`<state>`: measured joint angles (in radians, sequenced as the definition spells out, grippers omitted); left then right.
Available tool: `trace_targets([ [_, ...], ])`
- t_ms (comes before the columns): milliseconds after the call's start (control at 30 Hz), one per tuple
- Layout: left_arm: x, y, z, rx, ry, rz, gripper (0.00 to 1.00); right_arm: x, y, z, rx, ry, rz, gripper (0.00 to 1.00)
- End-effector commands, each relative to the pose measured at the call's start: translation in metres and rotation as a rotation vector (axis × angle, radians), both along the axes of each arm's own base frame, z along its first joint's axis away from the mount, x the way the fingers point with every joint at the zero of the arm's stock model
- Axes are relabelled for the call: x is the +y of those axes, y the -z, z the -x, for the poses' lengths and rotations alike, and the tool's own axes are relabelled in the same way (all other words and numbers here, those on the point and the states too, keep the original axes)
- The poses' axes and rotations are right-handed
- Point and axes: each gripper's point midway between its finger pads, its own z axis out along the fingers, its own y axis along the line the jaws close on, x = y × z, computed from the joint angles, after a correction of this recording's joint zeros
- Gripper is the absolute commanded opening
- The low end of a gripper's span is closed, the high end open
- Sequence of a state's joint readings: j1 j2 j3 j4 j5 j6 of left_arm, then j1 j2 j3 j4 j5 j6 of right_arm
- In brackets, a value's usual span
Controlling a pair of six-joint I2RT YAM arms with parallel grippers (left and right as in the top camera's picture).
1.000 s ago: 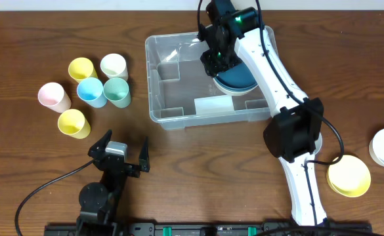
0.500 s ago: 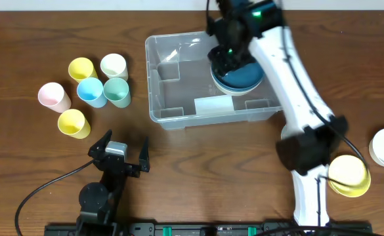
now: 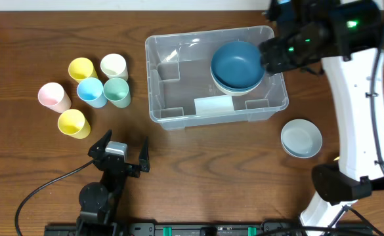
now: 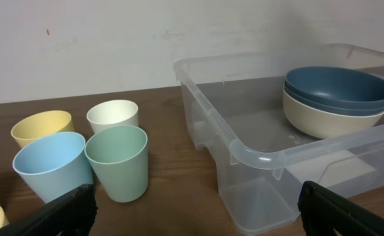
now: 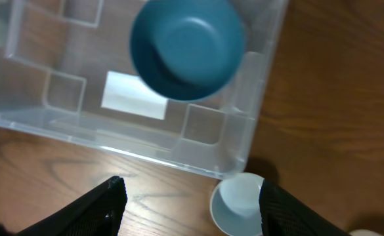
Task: Pack container
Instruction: 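Move the right gripper to the light grey bowl and grasp its rim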
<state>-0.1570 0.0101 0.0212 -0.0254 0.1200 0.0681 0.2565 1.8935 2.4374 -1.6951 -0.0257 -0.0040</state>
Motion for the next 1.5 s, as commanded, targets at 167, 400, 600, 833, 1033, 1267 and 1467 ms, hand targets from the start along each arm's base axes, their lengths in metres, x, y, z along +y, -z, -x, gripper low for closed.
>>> trace_targets([
  [167, 0.000, 0.015, 0.001, 0.043, 0.003, -0.015, 0.98, -0.055, -0.052, 0.043, -0.133, 0.174, -0.041, 0.70],
  [400, 0.000, 0.015, 0.001, 0.043, 0.003, -0.015, 0.98, -0.108, 0.004, 0.113, 0.054, 0.398, -0.001, 0.73],
  [600, 0.000, 0.015, 0.001, 0.043, 0.003, -0.015, 0.98, -0.133, 0.084, 0.139, 0.223, 0.614, -0.037, 0.79],
  [833, 0.000, 0.015, 0.001, 0.043, 0.003, -0.015, 0.98, -0.145, 0.171, 0.125, 0.275, 0.792, -0.139, 0.77],
  [1033, 0.000, 0.015, 0.001, 0.042, 0.003, -0.016, 0.98, -0.149, 0.209, 0.109, 0.238, 0.805, -0.174, 0.73],
  [1267, 0.000, 0.015, 0.001, 0.043, 0.003, -0.015, 0.98, -0.154, 0.242, 0.106, 0.266, 0.835, -0.149, 0.68],
  [1467, 0.000, 0.015, 0.001, 0.043, 0.003, -0.016, 0.98, -0.154, 0.272, 0.116, 0.344, 0.868, -0.127, 0.66],
])
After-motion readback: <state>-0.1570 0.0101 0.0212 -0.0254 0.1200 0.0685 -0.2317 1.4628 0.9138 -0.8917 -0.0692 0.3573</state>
